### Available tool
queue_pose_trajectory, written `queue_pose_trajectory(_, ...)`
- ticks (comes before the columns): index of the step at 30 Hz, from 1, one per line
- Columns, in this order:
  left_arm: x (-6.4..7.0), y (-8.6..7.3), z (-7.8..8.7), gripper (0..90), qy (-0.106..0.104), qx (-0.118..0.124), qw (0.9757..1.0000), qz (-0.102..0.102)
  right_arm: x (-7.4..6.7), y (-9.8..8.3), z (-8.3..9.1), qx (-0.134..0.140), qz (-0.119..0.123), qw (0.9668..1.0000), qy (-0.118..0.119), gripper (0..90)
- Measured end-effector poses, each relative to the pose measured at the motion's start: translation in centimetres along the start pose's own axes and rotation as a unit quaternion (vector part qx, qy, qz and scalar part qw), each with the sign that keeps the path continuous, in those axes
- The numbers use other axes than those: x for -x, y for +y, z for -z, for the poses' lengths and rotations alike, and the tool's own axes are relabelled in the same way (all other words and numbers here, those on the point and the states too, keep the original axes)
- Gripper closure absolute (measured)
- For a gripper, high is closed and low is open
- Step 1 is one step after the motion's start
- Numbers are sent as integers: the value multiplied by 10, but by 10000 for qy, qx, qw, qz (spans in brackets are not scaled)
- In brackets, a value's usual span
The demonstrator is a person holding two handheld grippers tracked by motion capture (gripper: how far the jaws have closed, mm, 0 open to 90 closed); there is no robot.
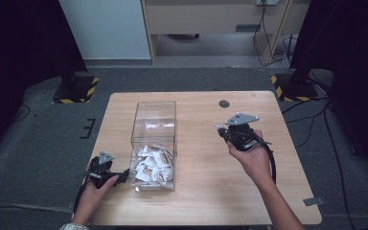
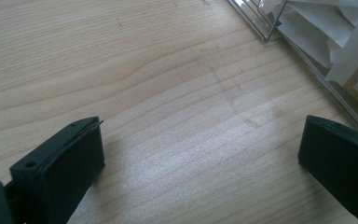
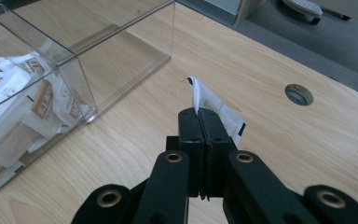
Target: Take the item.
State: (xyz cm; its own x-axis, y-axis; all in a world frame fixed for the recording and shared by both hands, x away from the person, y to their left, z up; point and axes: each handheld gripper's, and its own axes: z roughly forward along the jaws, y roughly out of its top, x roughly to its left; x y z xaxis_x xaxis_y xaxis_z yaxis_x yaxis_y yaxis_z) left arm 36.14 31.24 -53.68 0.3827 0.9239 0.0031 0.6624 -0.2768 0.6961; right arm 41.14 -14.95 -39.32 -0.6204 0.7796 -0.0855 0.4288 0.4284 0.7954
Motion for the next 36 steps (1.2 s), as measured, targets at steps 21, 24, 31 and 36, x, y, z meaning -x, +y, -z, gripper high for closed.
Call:
queue_pose_trajectory(21,0,0,0,0,0,1,10000,1,42,-32,-15,-172,-392,9986,-296,890)
queue_pose_trajectory(24,0,0,0,0,0,1,10000,2,49,-38,-19,-250,-478,9979,-347,889)
queue_pose_trajectory(31,0,0,0,0,0,1,10000,1,59,-51,-30,-321,-670,9965,-373,887)
queue_pose_trajectory(36,0,0,0,0,0,0,10000,2,61,-58,-42,-499,-707,9955,-380,884)
